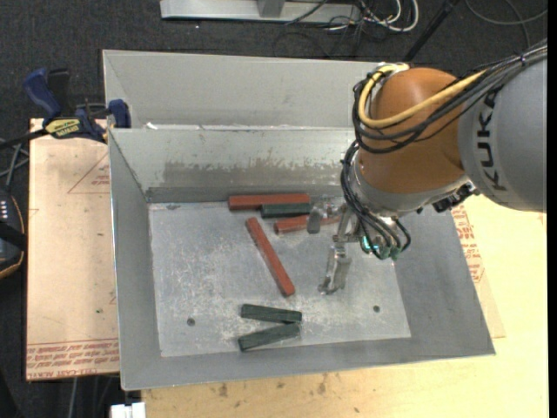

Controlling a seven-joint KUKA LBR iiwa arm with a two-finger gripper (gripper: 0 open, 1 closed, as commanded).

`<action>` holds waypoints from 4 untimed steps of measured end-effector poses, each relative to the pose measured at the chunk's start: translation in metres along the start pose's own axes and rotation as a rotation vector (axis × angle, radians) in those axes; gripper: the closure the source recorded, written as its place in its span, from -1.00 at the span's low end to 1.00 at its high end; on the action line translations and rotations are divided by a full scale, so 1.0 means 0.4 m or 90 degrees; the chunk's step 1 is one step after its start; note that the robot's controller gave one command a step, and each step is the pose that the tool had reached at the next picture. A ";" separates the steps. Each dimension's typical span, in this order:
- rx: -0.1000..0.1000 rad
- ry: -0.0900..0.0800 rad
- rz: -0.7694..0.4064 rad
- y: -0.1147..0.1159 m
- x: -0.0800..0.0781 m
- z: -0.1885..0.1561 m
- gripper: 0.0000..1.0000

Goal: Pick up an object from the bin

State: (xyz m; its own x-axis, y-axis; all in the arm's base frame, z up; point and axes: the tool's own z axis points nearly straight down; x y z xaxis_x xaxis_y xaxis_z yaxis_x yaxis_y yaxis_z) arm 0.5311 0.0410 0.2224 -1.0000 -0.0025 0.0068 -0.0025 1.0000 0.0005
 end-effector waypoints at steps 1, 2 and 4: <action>0.000 -0.005 0.001 -0.001 -0.004 -0.009 -1.00; 0.000 -0.007 -0.041 0.077 0.028 0.173 -1.00; -0.001 -0.005 -0.048 0.181 0.054 0.256 -1.00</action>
Offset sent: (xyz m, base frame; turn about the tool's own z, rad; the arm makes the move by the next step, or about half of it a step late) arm -0.0287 0.0648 -0.1524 -0.1351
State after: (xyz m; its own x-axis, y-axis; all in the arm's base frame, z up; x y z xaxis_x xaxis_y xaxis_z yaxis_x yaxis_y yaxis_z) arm 0.5087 0.1133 0.1200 -0.9969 -0.0781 -0.0018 -0.0781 0.9969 0.0015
